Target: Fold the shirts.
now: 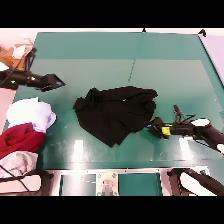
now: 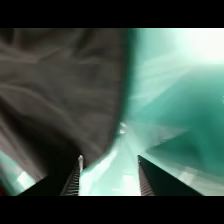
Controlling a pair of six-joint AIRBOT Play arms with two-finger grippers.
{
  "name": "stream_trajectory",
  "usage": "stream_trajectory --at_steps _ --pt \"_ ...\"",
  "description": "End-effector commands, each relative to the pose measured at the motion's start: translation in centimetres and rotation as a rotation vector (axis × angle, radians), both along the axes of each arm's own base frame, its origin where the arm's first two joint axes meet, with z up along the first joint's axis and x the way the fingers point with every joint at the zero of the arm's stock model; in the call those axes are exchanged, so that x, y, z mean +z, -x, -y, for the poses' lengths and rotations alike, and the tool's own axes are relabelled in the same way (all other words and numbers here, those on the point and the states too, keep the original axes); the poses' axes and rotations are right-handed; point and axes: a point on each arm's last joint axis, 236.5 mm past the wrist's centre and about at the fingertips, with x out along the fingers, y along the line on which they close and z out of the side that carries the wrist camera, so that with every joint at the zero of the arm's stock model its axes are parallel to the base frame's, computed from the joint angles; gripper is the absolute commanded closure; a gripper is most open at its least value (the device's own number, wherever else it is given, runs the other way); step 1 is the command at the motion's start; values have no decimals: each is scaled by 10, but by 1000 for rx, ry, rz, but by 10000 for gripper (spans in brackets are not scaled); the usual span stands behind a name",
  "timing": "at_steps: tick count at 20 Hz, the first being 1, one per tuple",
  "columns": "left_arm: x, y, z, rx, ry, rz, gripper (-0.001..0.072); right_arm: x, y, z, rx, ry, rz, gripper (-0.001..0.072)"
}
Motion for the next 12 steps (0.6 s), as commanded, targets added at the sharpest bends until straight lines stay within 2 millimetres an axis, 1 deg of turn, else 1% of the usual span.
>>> stream_trajectory --at_steps 1,2,3,4,5,6,8,9,10,11,12 --pt "-15 15 -23 41 9 -80 75 -17 -18 -23 -32 32 39 351" --pt "-21 18 -22 42 12 -91 75 -19 -23 -30 -22 29 41 386" --pt "-26 22 -22 41 13 -103 75 -20 -29 -36 3 28 50 469" --pt "-31 25 -21 44 17 -116 75 -19 -36 -36 26 33 69 610" --pt "-35 27 -21 44 17 -127 75 -13 -45 -35 42 34 97 695" --pt "-38 30 -21 45 16 -136 75 -1 -51 -35 53 8 114 696" --pt "-43 32 -21 49 17 -146 75 35 -57 -26 89 -59 153 697" --pt "-46 33 -21 54 16 -150 75 57 -61 -16 91 -81 186 696" --pt "-51 34 -20 61 17 -157 75 73 -66 -3 80 -84 221 696" --pt "-56 35 -19 72 18 -163 75 86 -71 12 48 -80 253 696" --pt "-64 36 -17 85 17 -167 75 91 -75 24 13 -75 268 696"
